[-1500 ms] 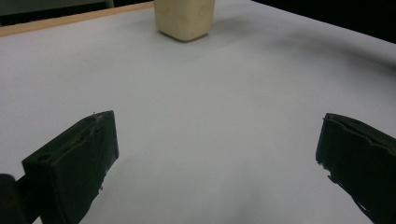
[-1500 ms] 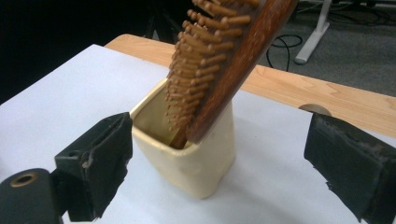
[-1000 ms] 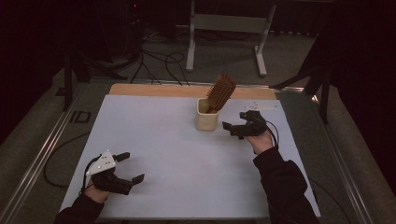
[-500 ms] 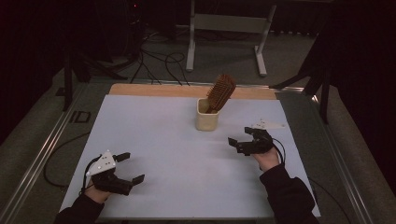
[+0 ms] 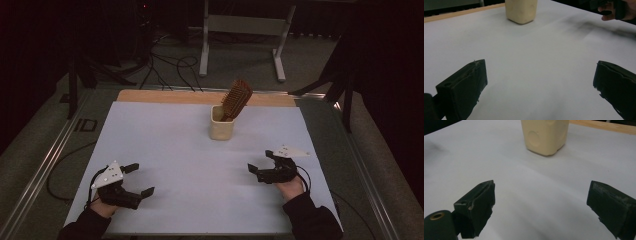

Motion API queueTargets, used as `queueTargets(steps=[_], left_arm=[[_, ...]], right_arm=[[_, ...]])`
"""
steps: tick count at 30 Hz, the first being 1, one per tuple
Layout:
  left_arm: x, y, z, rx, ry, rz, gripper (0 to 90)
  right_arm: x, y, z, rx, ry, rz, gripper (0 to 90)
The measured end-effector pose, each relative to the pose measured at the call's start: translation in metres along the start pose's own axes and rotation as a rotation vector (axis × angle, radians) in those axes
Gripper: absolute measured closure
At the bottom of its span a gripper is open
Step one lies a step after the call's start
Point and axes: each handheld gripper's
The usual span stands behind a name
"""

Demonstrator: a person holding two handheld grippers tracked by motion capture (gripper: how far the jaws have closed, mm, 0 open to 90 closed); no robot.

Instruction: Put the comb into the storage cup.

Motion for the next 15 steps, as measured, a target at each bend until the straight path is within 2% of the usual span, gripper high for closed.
queueTargets(steps=[4,10,15], left_arm=[[0.0,0.0,0.0,-0.002,-0.003,-0.001,0.0],[0.0,0.0,0.001,0.0,-0.006,-0.001,0.0],[0.001,0.0,0.001,0.0,-0.008,-0.001,0.0]], right_arm=[[-0.009,-0.003,0.009,-0.011,-0.001,0.013,8.3],[-0.023,-0.003,0.024,0.001,0.015,0.025,8.3],[-0.035,-0.004,0.033,-0.007,0.021,0.065,8.3]])
Point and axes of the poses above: each handheld gripper's, and its own axes: x roughly forward along the jaws, z roughly out of its underside, y roughly to its right, and after that the axes turned 3 degrees about y, right-handed
